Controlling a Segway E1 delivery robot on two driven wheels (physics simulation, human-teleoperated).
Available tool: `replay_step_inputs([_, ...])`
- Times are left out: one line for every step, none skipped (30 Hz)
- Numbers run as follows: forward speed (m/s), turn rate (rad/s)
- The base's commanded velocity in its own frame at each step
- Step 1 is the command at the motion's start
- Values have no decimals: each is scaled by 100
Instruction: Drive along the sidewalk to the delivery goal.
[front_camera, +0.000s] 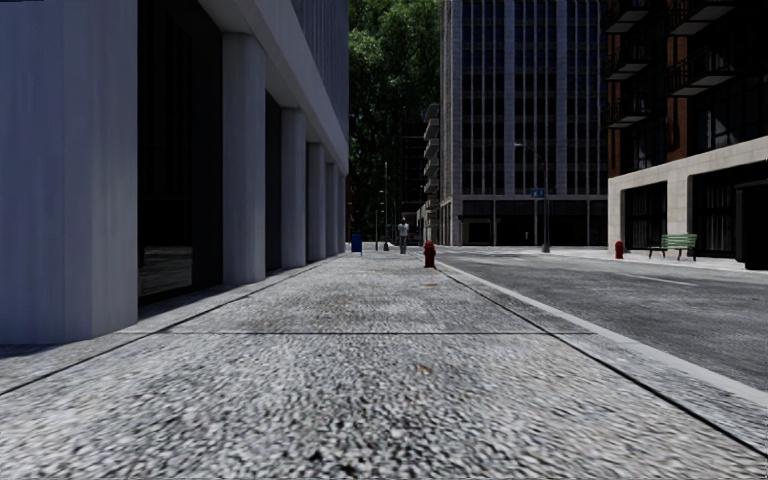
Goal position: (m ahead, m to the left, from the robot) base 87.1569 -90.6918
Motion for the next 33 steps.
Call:
replay_step_inputs([200,0])
replay_step_inputs([200,0])
replay_step_inputs([200,0])
replay_step_inputs([200,0])
replay_step_inputs([200,0])
replay_step_inputs([200,0])
replay_step_inputs([200,0])
replay_step_inputs([200,0])
replay_step_inputs([200,0])
replay_step_inputs([200,0])
replay_step_inputs([200,0])
replay_step_inputs([200,0])
replay_step_inputs([200,0])
replay_step_inputs([200,0])
replay_step_inputs([200,0])
replay_step_inputs([200,0])
replay_step_inputs([200,0])
replay_step_inputs([200,0])
replay_step_inputs([200,0])
replay_step_inputs([200,0])
replay_step_inputs([200,0])
replay_step_inputs([200,0])
replay_step_inputs([200,0])
replay_step_inputs([200,0])
replay_step_inputs([200,0])
replay_step_inputs([200,0])
replay_step_inputs([200,0])
replay_step_inputs([200,0])
replay_step_inputs([200,0])
replay_step_inputs([200,0])
replay_step_inputs([200,0])
replay_step_inputs([200,0])
replay_step_inputs([200,0])
